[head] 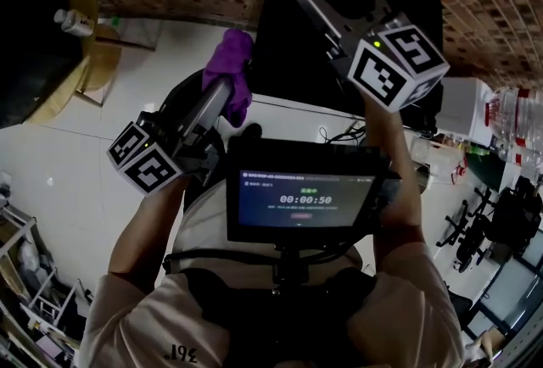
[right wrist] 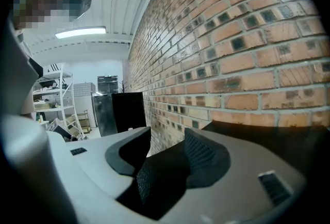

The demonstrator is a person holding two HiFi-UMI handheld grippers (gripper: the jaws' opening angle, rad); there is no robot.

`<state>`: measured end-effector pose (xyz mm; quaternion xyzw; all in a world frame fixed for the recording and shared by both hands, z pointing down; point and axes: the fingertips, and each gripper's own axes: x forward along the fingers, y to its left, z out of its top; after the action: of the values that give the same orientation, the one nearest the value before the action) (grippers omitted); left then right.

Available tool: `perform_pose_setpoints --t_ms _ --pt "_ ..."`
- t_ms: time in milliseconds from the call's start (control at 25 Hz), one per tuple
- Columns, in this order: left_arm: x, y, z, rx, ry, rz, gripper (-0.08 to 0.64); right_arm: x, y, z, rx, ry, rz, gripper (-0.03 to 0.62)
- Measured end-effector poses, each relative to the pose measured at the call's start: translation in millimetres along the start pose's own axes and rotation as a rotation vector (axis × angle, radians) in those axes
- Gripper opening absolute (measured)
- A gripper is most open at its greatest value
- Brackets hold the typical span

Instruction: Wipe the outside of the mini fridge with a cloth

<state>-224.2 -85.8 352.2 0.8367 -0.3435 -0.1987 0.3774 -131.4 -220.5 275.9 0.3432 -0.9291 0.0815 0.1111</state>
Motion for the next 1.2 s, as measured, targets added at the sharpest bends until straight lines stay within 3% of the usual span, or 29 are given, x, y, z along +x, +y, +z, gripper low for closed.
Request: perform_pose_setpoints --t_ms 160,440,1200 --pt "3.3 -18.9 10.2 -0.015 -0.014 -0.023 0.115 3.2 -1.1 -0.4 -0.003 -0.004 0.004 0.199" --pt "2.2 -35.5 23.0 0.024 -0.051 -0.048 0.115 6.9 1.4 -1.6 -0.005 -0.007 0.022 0.199" --pt "3.9 10.2 -23.9 -0.068 -0.002 0.024 0.115 -3.9 -0.2 0.6 -0.002 0.011 0.021 0.199"
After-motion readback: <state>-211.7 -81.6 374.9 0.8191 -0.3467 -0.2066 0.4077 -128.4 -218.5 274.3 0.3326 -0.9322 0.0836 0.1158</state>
